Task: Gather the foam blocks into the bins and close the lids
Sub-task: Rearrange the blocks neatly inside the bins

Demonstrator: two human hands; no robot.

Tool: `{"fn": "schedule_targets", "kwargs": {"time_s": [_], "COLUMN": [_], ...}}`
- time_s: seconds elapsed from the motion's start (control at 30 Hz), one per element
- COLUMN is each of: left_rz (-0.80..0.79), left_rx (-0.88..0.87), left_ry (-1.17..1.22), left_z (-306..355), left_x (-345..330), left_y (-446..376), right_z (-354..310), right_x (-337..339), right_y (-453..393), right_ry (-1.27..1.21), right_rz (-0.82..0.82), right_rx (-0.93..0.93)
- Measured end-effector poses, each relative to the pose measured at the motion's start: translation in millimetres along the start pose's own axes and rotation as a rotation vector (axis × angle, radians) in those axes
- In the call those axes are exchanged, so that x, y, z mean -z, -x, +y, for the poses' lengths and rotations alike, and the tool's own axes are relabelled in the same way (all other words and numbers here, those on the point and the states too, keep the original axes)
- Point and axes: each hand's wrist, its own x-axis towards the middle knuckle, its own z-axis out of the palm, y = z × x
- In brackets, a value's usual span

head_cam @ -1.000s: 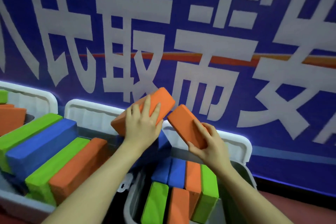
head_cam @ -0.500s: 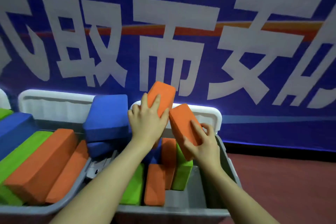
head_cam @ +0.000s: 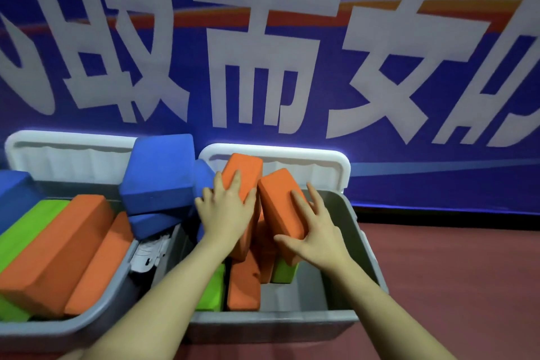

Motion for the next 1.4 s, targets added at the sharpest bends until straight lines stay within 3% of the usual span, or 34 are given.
{"fn": "schedule_targets", "kwargs": {"time_s": [0.17, 0.3, 0.47, 0.7, 0.93, 1.1, 1.27, 1.4], "left_rz": [-0.12, -0.184, -0.117, -0.156, -0.3, -0.285, -0.401, -0.452], "left_rx": [-0.134, -0.202, -0.245, -0.218, -0.196, -0.223, -0.245, -0.331], "left_ry": [-0.143, -0.174, -0.153, -0.095, -0.177, -0.313, -0.13, -0.082], "left_z": [-1.4, -10.3, 13.0, 58.6, 54.3, 31.1, 7.7, -2.9], "left_x": [0.1, 3.7, 15.9, 4.8, -31.1, -43.0, -54.8, -70.8], "left_y": [-3.5, -7.0, 1.2, 25.7, 56.1, 63.0, 59.2, 71.3], "right_z": [7.1, 9.4, 9.8, 31.8, 37.4, 28.6, 39.1, 49.5], "right_x": [5.2, 6.0, 26.2, 50.7, 32.9, -4.8, -20.1, -35.5], "right_y": [-6.3, -6.8, 3.7, 30.0, 48.9, 50.0, 49.2, 54.8], "right_ry": [0.084, 0.108, 0.018, 0.19, 0.188, 0.106, 0.046, 0.053], "right_rz": [-0.126, -0.132, 0.119, 0.212, 0.128, 0.113, 0.061, 0.039], "right_rx": [0.13, 0.136, 0.087, -0.016, -0.096, -0.027, -0.127, -0.098]}}
